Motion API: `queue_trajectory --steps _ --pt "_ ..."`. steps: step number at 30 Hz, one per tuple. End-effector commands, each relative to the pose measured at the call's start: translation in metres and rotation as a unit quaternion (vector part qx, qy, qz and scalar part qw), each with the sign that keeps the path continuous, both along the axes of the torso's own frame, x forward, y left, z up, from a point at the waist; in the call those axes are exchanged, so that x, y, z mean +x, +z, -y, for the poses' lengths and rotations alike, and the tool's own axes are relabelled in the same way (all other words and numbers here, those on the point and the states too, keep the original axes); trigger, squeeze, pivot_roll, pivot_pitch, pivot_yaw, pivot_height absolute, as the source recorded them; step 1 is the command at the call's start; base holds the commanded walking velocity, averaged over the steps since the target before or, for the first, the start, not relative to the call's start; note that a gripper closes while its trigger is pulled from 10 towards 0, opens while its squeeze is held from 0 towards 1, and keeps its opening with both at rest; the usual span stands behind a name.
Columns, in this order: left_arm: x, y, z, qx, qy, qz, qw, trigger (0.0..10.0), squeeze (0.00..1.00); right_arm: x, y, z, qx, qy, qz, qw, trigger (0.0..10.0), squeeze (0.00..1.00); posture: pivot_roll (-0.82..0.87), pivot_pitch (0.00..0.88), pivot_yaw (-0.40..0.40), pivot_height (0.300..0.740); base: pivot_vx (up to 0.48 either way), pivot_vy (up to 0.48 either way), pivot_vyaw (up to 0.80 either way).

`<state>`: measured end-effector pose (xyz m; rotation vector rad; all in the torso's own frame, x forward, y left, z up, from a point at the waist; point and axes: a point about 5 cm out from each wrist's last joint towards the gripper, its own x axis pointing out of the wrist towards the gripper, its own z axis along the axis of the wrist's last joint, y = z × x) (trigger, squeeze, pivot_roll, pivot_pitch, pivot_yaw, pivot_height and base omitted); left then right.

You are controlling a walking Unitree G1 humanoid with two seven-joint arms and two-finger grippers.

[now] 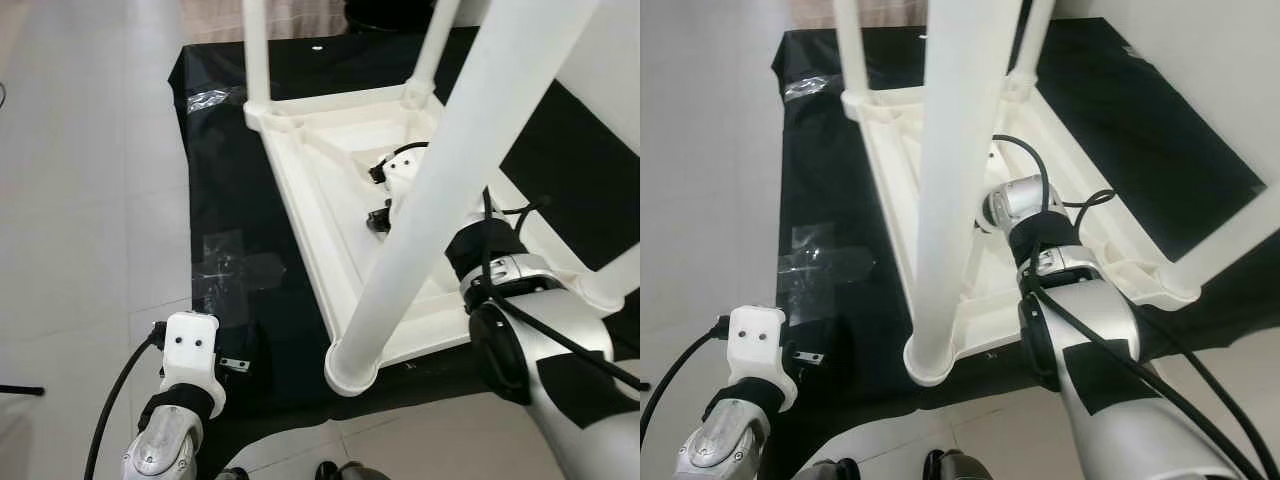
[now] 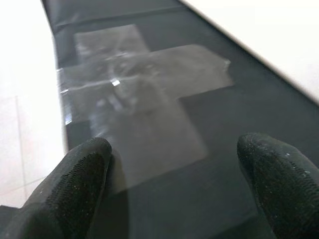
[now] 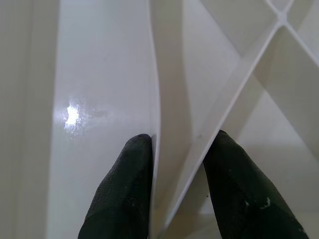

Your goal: Building children table

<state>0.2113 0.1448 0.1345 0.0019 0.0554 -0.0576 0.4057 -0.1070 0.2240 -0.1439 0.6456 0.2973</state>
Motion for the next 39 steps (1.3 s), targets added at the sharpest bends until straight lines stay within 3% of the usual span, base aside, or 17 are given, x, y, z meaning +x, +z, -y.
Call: queue_trajectory --steps 1,6,10,13,19,27,29,33,37,39 --pt "-0.002 -0.005 0.001 -0.005 0.001 -0.014 1.0 10.0 0.0 -0.004 0.003 -0.025 0.059 0.028 -0.011 0.998 10.0 0.0 -0.01 0.219 -0.114 0.74 0.0 0.0 0.0" --pt "-0.001 -0.005 0.001 -0.004 0.001 -0.013 1.0 10.0 0.0 -0.008 0.002 -0.046 0.12 -0.011 -0.018 0.993 10.0 0.0 -0.01 0.215 -0.11 0.74 0.0 0.0 0.0" --pt "-0.001 -0.005 0.001 -0.003 0.001 -0.013 1.0 10.0 0.0 -0.008 0.003 -0.049 0.137 -0.023 -0.02 0.99 10.0 0.0 -0.01 0.215 -0.11 0.74 0.0 0.0 0.0" --pt "-0.001 -0.005 0.001 -0.003 0.0 -0.013 1.0 10.0 0.0 -0.009 0.002 -0.053 0.166 -0.063 -0.018 0.984 10.0 0.0 -0.01 0.212 -0.111 0.74 0.0 0.0 0.0" --pt "0.0 -0.005 0.001 -0.002 0.001 -0.012 1.0 10.0 0.0 -0.016 0.01 -0.076 0.221 -0.049 -0.026 0.974 10.0 0.0 -0.01 0.209 -0.113 0.74 0.0 0.0 0.0" --pt "0.001 -0.005 0.001 -0.002 0.001 -0.011 1.0 10.0 0.0 -0.02 0.019 -0.087 0.257 -0.05 -0.002 0.965 10.0 0.0 -0.01 0.205 -0.114 0.74 0.0 0.0 0.0" --pt "0.001 -0.005 0.001 -0.002 0.001 -0.011 1.0 10.0 0.0 -0.019 0.021 -0.083 0.258 -0.063 0.018 0.964 10.0 1.0 -0.01 0.204 -0.113 0.74 0.0 0.0 0.0" --pt "0.001 -0.005 0.001 -0.001 0.001 -0.01 1.0 10.0 0.0 -0.017 0.022 -0.071 0.271 -0.105 0.035 0.956 10.0 1.0 -0.02 0.202 -0.111 0.74 0.0 0.0 0.0" --pt "0.002 -0.005 0.001 -0.001 0.0 -0.01 1.0 10.0 0.0 -0.017 0.025 -0.067 0.281 -0.113 0.041 0.952 10.0 1.0 -0.02 0.202 -0.11 0.74 0.0 0.0 0.0" --pt "0.002 -0.005 0.001 0.0 0.0 -0.01 1.0 10.0 0.0 -0.017 0.033 -0.061 0.298 -0.104 0.067 0.947 10.0 1.0 -0.02 0.199 -0.108 0.74 0.0 0.0 0.0"
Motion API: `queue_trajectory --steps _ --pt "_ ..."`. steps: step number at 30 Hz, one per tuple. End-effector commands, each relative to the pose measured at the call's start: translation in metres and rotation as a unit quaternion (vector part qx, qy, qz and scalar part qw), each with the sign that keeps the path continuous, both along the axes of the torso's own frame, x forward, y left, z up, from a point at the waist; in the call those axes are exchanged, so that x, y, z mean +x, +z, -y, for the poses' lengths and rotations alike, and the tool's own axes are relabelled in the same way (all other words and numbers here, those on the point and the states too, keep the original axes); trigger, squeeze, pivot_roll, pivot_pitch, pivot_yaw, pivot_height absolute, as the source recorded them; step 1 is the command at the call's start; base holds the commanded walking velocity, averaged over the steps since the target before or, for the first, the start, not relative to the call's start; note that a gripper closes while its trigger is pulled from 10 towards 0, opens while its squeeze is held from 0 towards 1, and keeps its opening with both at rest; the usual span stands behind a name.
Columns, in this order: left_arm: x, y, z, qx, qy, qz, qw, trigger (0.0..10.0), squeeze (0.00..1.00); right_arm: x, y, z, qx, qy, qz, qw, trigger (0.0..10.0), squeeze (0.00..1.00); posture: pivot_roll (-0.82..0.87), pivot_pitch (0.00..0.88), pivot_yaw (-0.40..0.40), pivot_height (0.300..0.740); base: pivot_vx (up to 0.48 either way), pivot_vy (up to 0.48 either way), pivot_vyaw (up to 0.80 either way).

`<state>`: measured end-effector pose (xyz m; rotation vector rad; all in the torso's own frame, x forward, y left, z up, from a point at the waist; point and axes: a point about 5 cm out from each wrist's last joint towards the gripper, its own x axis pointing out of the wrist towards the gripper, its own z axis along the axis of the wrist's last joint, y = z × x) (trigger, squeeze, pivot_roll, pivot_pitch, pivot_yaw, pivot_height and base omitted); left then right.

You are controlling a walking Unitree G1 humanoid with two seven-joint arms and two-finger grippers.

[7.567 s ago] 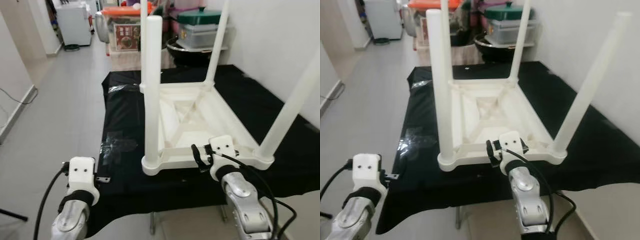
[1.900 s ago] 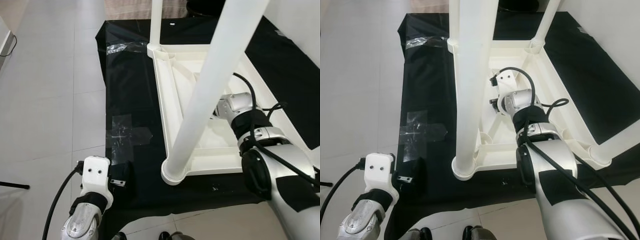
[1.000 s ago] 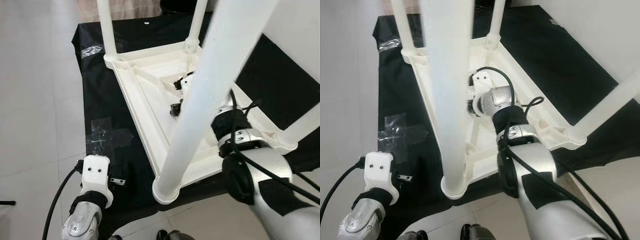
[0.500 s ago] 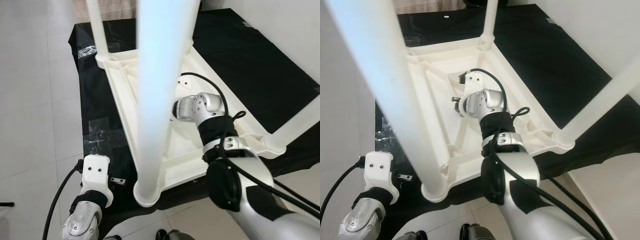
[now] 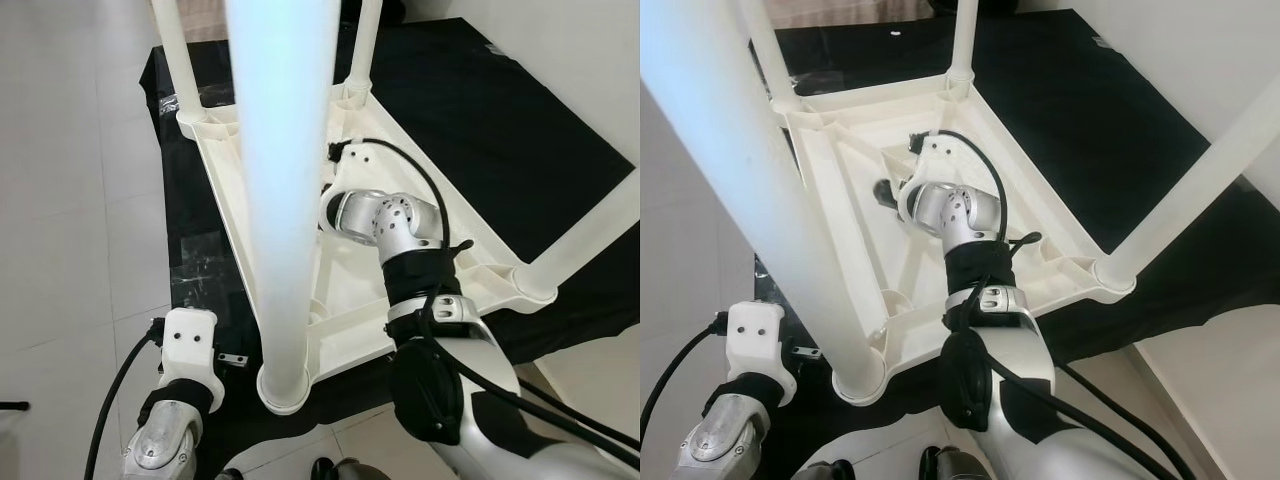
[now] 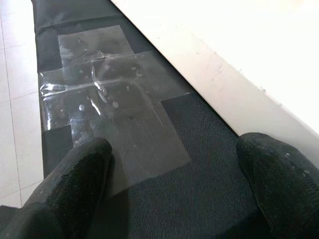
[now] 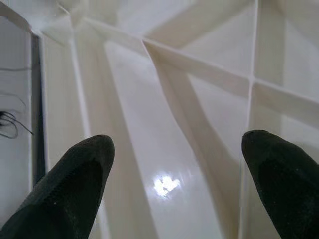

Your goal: Building children table

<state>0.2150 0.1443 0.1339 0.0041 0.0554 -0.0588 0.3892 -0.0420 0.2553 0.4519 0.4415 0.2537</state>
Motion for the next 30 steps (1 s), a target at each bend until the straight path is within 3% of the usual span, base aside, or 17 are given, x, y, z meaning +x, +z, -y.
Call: queue_trajectory --steps 1,5,6,7,8,9,10,11,12,16,18,21,26,30 --pt "-0.002 -0.005 0.0 -0.001 0.0 -0.01 1.0 10.0 0.0 0.0 0.002 0.005 0.016 -0.001 0.015 1.0 10.0 1.0 -0.02 0.199 -0.108 0.74 0.0 0.0 0.0" --pt "-0.001 -0.004 0.0 0.0 0.001 -0.007 1.0 10.0 0.0 0.0 0.013 0.018 0.026 -0.001 0.06 0.998 10.0 1.0 -0.02 0.199 -0.108 0.74 0.0 0.0 0.0" --pt "-0.001 -0.003 -0.002 0.0 0.004 -0.005 1.0 10.0 0.0 0.0 0.019 0.027 0.034 -0.001 0.092 0.995 10.0 1.0 -0.02 0.196 -0.106 0.74 0.0 0.0 0.0" --pt "0.0 -0.002 -0.007 0.004 0.015 0.0 1.0 10.0 0.0 -0.001 0.025 0.043 0.04 -0.008 0.134 0.99 10.0 0.87 -0.02 0.194 -0.103 0.74 0.0 0.0 0.0" --pt "0.001 0.0 -0.013 0.009 0.026 0.004 1.0 10.0 0.0 -0.003 0.03 0.058 0.04 -0.015 0.178 0.983 10.0 0.58 -0.03 0.192 -0.102 0.74 0.0 0.0 0.0" --pt "0.001 0.0 -0.013 0.009 0.026 0.004 1.0 10.0 0.0 -0.003 0.03 0.058 0.04 -0.015 0.178 0.983 10.0 0.58 -0.03 0.192 -0.102 0.74 0.0 0.0 0.0" --pt "0.002 0.001 -0.02 0.016 0.041 0.007 0.999 10.0 0.0 -0.007 0.031 0.074 0.018 -0.03 0.217 0.975 10.0 0.0 -0.03 0.191 -0.1 0.74 0.0 0.0 0.0" --pt "0.002 0.001 -0.02 0.016 0.041 0.007 0.999 10.0 0.0 -0.007 0.031 0.074 0.018 -0.03 0.217 0.975 10.0 0.0 -0.03 0.191 -0.1 0.74 0.0 0.0 0.0" --pt "0.003 0.004 -0.027 0.025 0.056 0.009 0.998 10.0 0.0 -0.011 0.028 0.087 0.003 -0.041 0.238 0.97 10.0 0.0 -0.03 0.188 -0.094 0.74 0.0 0.0 0.0" --pt "0.004 0.007 -0.037 0.034 0.08 0.01 0.996 10.0 0.0 -0.02 0.02 0.105 -0.028 -0.075 0.269 0.96 10.0 0.0 -0.02 0.183 -0.09 0.74 0.0 0.0 0.0" --pt "0.004 0.01 -0.047 0.046 0.102 0.009 0.994 10.0 0.0 -0.029 0.001 0.116 -0.06 -0.078 0.272 0.957 10.0 0.0 -0.02 0.176 -0.082 0.74 0.0 0.0 0.0" --pt "0.004 0.011 -0.05 0.05 0.109 0.009 0.993 10.0 0.0 -0.034 -0.008 0.117 -0.075 -0.07 0.274 0.956 10.0 0.0 -0.02 0.174 -0.082 0.74 0.0 0.0 0.0" --pt "0.005 0.011 -0.056 0.073 0.12 0.004 0.99 10.0 0.0 -0.056 -0.04 0.115 -0.117 -0.028 0.274 0.954 10.0 0.0 -0.01 0.162 -0.069 0.74 0.0 0.0 0.0" --pt "0.005 0.008 -0.052 0.094 0.107 0.003 0.99 10.0 0.0 -0.069 -0.061 0.109 -0.129 -0.014 0.266 0.955 10.0 0.0 -0.01 0.149 -0.058 0.74 0.0 0.0 0.0"
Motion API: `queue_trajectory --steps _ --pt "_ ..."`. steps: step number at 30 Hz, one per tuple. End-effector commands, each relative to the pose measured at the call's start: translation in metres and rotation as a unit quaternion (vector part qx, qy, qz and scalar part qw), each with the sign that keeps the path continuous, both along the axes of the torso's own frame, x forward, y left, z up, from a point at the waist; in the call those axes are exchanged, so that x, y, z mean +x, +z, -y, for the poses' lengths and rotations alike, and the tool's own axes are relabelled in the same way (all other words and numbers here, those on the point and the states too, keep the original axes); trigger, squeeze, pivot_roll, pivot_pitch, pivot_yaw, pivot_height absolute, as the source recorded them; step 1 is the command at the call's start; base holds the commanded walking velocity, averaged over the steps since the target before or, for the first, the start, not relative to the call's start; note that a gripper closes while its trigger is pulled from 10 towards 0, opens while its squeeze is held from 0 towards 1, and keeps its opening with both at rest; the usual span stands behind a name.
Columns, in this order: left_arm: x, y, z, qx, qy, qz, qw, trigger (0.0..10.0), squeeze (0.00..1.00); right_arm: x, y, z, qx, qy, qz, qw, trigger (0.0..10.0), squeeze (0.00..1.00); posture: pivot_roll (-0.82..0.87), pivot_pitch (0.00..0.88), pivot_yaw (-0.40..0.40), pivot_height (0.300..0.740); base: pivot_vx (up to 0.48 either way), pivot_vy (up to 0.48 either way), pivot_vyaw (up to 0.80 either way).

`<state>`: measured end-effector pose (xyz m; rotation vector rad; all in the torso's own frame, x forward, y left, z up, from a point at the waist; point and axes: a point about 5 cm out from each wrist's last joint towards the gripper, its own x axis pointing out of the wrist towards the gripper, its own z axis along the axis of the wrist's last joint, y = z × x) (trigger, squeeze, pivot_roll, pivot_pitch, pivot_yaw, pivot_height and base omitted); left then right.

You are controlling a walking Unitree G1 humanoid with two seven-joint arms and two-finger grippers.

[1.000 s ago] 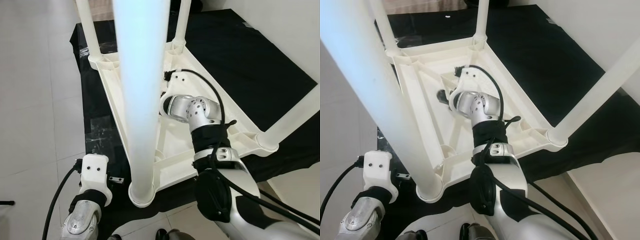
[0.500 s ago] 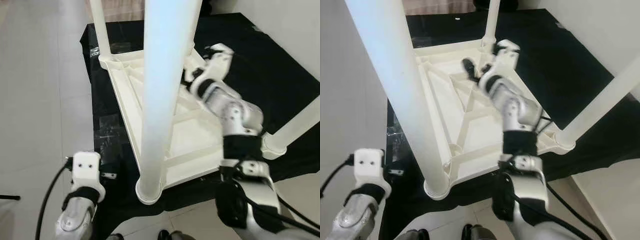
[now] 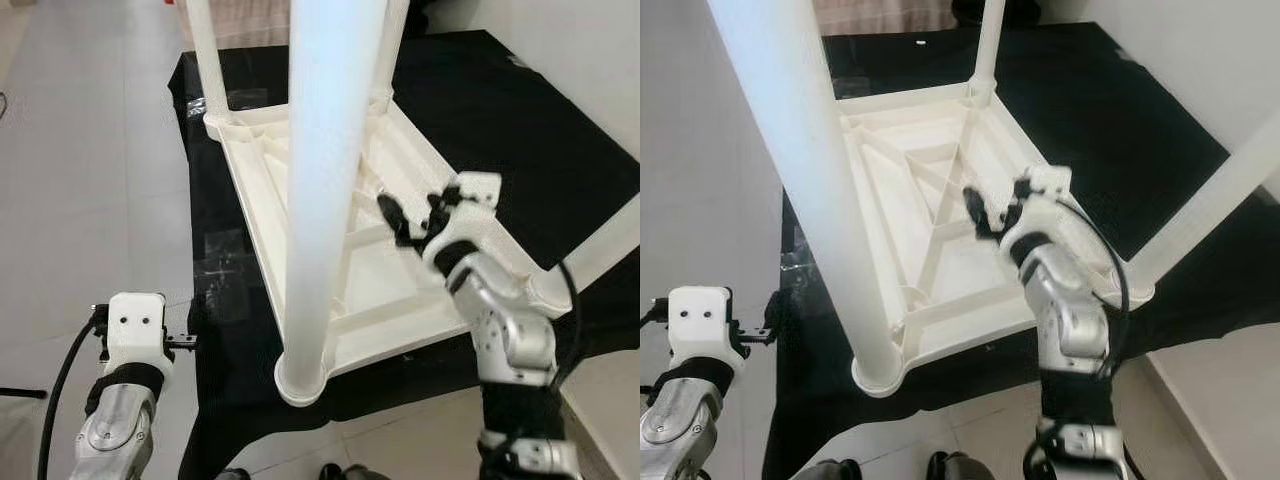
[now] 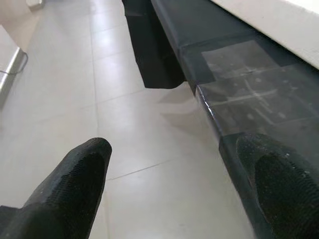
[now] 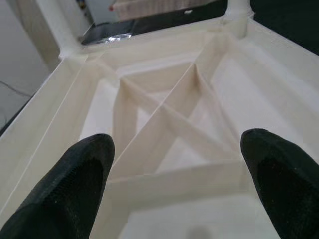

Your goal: Building children table

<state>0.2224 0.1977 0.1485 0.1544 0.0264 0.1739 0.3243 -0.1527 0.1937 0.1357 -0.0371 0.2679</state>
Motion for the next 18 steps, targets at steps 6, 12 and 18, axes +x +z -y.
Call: queue_trajectory --steps 6,12,18 --pt "0.0 -0.009 0.009 0.017 -0.019 -0.019 0.999 10.0 0.0 -0.017 -0.017 -0.003 -0.021 0.001 0.006 1.0 10.0 0.0 -0.01 0.137 -0.048 0.74 0.0 0.0 0.0" --pt "0.004 -0.01 0.014 0.012 -0.031 -0.02 0.999 10.0 0.0 -0.025 -0.026 -0.002 -0.028 0.002 0.004 1.0 10.0 0.0 -0.02 0.127 -0.045 0.74 -0.12 0.0 0.0" --pt "0.005 -0.011 0.018 0.009 -0.04 -0.019 0.999 10.0 0.0 -0.03 -0.031 -0.001 -0.033 0.007 0.003 0.999 10.0 0.0 -0.02 0.123 -0.045 0.74 0.0 0.0 0.57"
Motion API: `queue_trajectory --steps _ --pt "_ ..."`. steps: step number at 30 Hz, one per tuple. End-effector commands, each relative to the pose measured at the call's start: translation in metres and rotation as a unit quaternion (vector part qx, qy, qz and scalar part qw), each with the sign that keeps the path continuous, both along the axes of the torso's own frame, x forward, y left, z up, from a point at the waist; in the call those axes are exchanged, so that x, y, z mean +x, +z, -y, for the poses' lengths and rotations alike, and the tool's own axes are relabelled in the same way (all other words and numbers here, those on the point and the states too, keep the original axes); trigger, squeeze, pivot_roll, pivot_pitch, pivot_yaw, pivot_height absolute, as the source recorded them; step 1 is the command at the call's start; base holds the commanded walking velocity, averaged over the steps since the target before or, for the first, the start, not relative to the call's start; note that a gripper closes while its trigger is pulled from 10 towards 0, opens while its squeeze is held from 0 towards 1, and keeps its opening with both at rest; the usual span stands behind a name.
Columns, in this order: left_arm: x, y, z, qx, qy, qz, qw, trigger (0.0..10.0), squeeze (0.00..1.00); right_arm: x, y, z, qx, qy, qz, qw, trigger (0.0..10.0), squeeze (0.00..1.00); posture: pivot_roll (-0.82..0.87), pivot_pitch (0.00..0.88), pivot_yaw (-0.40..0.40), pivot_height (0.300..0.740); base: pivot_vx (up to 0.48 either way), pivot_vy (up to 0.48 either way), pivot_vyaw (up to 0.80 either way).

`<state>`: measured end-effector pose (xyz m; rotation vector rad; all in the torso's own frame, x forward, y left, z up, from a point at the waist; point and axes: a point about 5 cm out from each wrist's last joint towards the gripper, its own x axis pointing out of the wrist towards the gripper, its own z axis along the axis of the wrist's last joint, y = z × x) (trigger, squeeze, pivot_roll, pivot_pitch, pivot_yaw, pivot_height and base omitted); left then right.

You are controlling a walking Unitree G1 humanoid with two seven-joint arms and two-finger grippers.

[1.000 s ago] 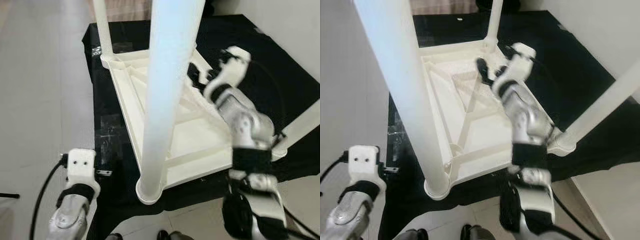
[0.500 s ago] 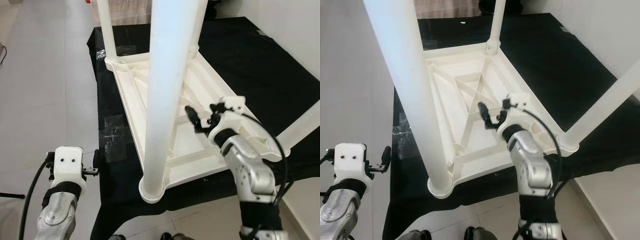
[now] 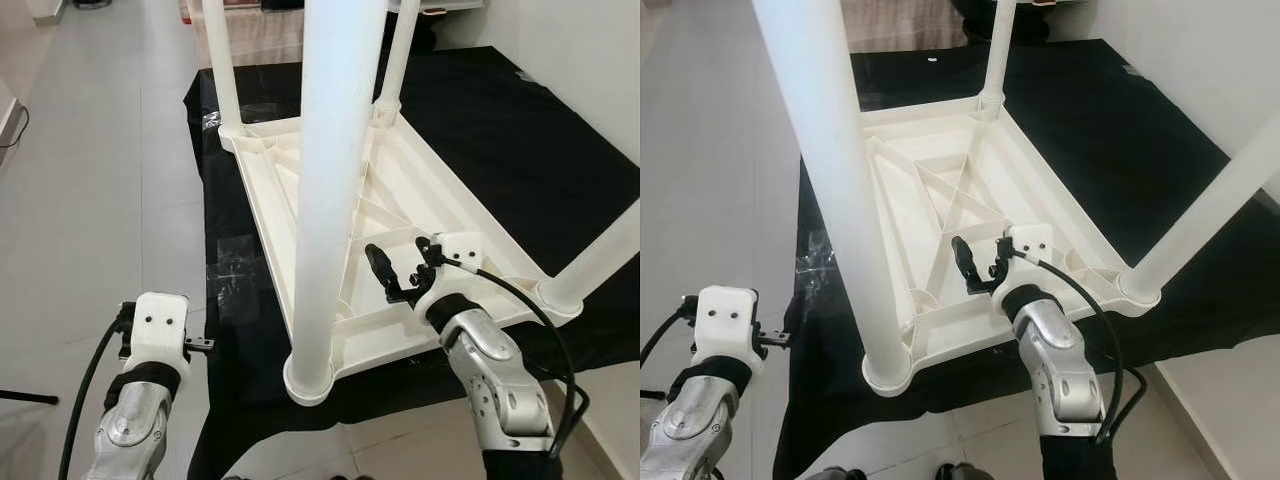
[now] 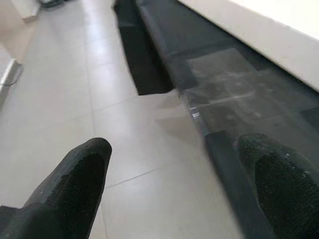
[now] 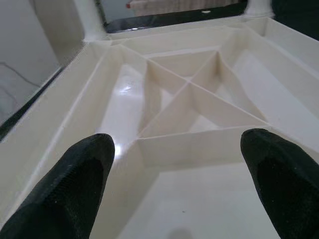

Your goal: Building children table

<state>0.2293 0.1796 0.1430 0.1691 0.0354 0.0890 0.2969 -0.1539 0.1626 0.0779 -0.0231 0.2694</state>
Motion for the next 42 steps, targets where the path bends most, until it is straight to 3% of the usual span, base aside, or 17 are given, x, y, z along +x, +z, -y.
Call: queue_trajectory --steps 1,16,42 --pt "-0.002 -0.006 0.0 0.003 0.002 -0.01 1.0 10.0 0.0 -0.002 0.0 -0.002 -0.004 0.007 0.006 1.0 10.0 0.0 -0.02 0.123 -0.045 0.74 0.0 0.0 0.8" --pt "-0.007 -0.017 0.015 0.003 -0.025 -0.03 0.999 10.0 0.0 -0.007 -0.015 0.002 -0.014 -0.022 -0.015 1.0 10.0 0.0 -0.03 0.119 -0.044 0.74 0.0 0.0 0.05" --pt "-0.004 -0.012 0.017 0.003 -0.037 -0.018 0.999 10.0 0.0 -0.004 -0.014 0.004 -0.016 -0.04 -0.016 0.999 10.0 0.0 -0.03 0.112 -0.042 0.74 -0.187 0.0 0.0"
